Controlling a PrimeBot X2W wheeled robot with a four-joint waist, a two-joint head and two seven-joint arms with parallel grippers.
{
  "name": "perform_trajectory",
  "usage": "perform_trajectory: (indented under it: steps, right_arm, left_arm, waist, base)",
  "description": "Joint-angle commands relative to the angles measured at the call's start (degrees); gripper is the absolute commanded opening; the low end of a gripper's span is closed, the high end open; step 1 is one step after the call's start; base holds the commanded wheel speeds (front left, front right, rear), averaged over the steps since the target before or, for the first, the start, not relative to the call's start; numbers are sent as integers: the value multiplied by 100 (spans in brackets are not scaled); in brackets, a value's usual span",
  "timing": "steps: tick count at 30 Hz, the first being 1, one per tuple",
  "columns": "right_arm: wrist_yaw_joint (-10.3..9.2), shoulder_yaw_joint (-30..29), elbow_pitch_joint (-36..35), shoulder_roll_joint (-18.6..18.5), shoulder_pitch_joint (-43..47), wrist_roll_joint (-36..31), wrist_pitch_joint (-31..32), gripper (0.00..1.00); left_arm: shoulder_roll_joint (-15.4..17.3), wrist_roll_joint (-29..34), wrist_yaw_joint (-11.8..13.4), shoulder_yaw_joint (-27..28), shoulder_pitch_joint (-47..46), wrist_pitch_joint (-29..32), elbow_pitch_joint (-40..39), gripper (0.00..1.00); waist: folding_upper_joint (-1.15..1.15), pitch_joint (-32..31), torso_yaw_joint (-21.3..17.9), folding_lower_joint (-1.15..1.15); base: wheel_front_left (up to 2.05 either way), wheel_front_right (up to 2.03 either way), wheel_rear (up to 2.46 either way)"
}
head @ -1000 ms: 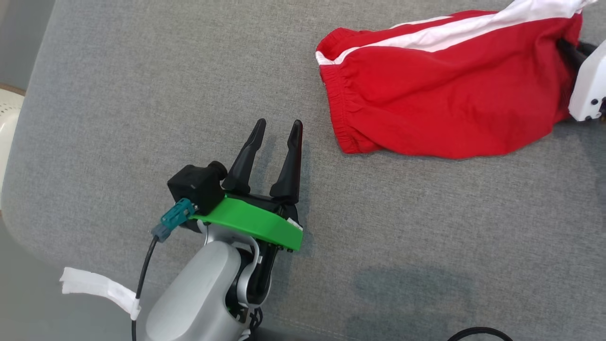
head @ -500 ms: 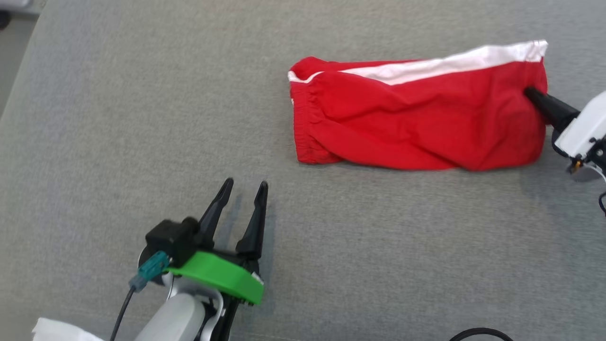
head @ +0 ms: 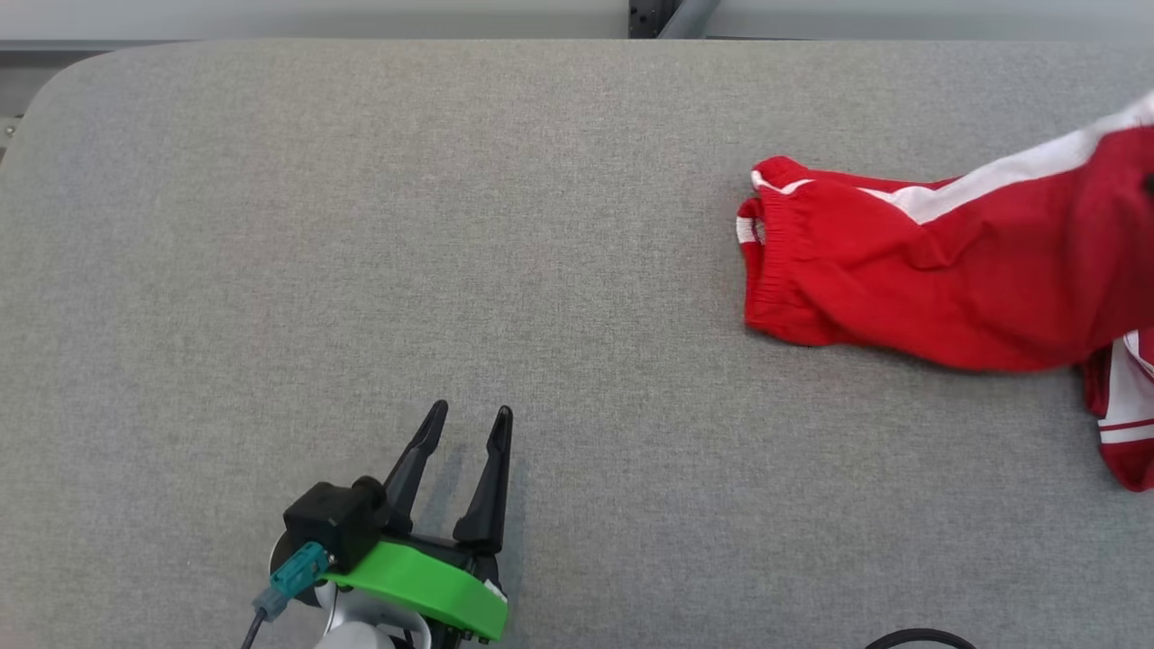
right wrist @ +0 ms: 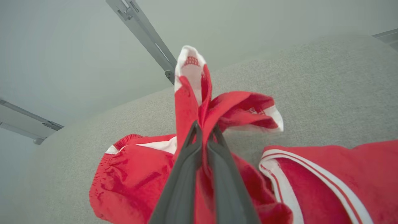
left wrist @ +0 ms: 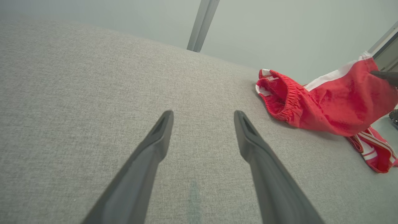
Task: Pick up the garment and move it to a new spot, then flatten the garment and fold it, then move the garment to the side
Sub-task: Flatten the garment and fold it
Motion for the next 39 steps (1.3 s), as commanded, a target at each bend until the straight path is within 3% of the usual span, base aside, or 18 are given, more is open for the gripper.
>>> perform_trajectory:
  steps: [1, 6, 9, 16, 24, 25, 26, 31, 34, 35, 36, 37, 39]
  right_arm:
    - [3, 50, -264, 315, -120, -171, 54, 0]
    - [2, 476, -947, 1301, -396, -741, 353, 0]
    - [2, 756, -818, 1934, -570, -1231, 402, 0]
    - [2, 1052, -166, 2528, -745, -1924, 230, 0]
    - [2, 1205, 354, 2697, -1003, -2407, -178, 0]
    - [3, 1301, 358, 2704, -1048, -2451, -265, 36]
    - [2, 1351, 386, 2715, -1050, -2481, -325, 100]
    - [1, 1980, -62, 2522, -762, -2463, -686, 100]
    - [2, 1951, -589, 2304, -506, -2470, -1100, 100]
    - [2, 1901, -755, 2220, -379, -2519, -1234, 71]
    - [2, 1791, -895, 2127, -261, -2593, -1373, 22]
    - [1, 1709, -1025, 2007, -130, -2706, -1491, 0]
    - [1, 1543, -1208, 1879, 139, -2917, -1715, 0]
  left_arm:
    - [-16, 53, -42, 33, 111, -14, -15, 100]
    - [-102, 147, -88, 17, 49, -14, 16, 100]
    - [-131, 197, -121, -22, -49, -11, 62, 100]
    - [-167, 255, -120, -19, -258, 4, 183, 100]
    - [-282, 199, -175, 79, -141, -11, 335, 100]
    - [-304, 206, -184, 80, -136, -12, 352, 100]
    - [-325, 216, -200, 85, -137, -13, 368, 100]
    - [-369, 247, -231, 168, -114, -16, 435, 100]
    - [-364, 269, -247, 224, -53, -12, 423, 100]
    - [-360, 275, -243, 253, -33, -12, 407, 100]
    - [-358, 278, -235, 287, -15, -12, 387, 100]
    - [-358, 280, -231, 317, 5, -13, 367, 100]
    - [-369, 293, -221, 357, 80, -13, 327, 100]
  waist:
    - [0, 97, 80, 0]
    - [0, 267, 211, 0]
    - [0, 339, 287, 0]
    - [0, 410, 531, 0]
    - [0, 402, 482, 0]
    - [0, 395, 463, 0]
    - [0, 382, 443, 0]
    - [0, 281, 329, 0]
    - [0, 231, 298, 0]
    - [0, 219, 283, 0]
    - [0, 210, 265, 0]
    - [0, 203, 252, 0]
    - [0, 200, 222, 0]
  base:
    - [0, 0, 0]
    - [0, 0, 0]
    - [0, 0, 0]
    - [0, 0, 0]
    - [0, 0, 0]
    - [0, 0, 0]
    - [0, 0, 0]
    - [0, 0, 0]
    - [0, 0, 0]
    - [0, 0, 0]
    - [0, 0, 0]
    - [0, 0, 0]
    - [0, 0, 0]
